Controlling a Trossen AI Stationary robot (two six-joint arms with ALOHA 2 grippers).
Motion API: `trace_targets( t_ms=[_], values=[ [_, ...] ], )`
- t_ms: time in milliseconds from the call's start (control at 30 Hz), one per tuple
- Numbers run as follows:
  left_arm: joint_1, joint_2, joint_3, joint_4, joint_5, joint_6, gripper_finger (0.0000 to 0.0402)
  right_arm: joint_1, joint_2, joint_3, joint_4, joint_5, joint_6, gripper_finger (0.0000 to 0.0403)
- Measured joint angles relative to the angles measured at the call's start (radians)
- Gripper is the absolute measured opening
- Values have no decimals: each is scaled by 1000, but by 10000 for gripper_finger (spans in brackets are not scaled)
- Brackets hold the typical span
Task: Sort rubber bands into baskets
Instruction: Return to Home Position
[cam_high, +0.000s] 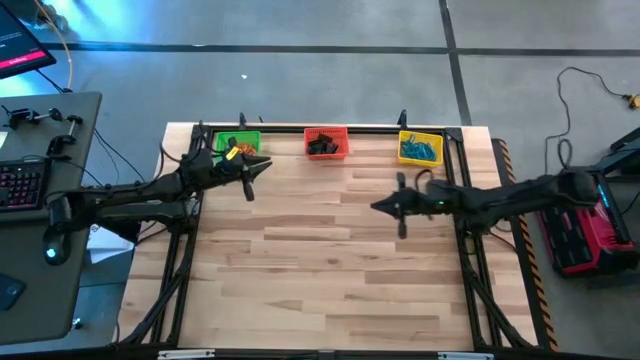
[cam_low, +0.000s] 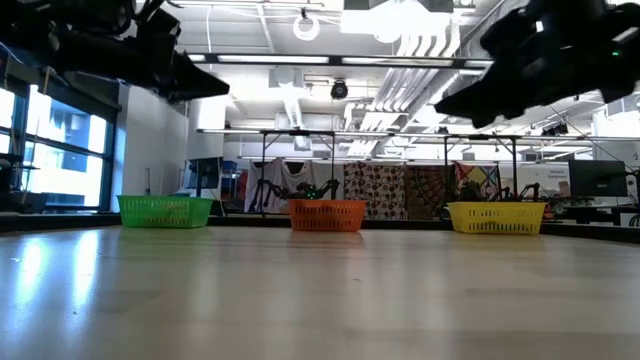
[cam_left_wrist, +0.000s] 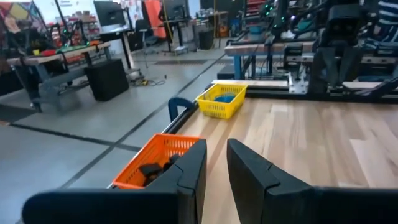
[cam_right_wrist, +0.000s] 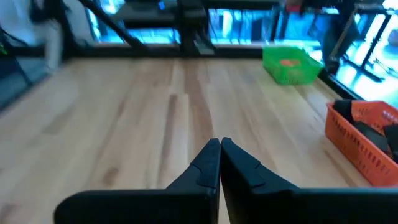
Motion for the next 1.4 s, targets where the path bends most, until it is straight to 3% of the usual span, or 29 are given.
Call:
trace_targets(
  t_ms=[200,400,767,1067,1400],
  values=[
    [-18,1,0,28,8,9,53,-1,-205,-111,14,-23,-1,0],
    [-21,1,0,35,9,14,53,-41,-381,-265,165,-91,4,0],
    [-38,-5,0,68,26,36,53,-130,-601,-265,-39,-97,-9,0],
    [-74,-23,-214,415,28,-40,38,-134,-779,-265,-194,-56,-15,0],
    [-101,-195,-293,340,27,-80,3,-134,-888,-265,-315,-11,-9,0]
  ],
)
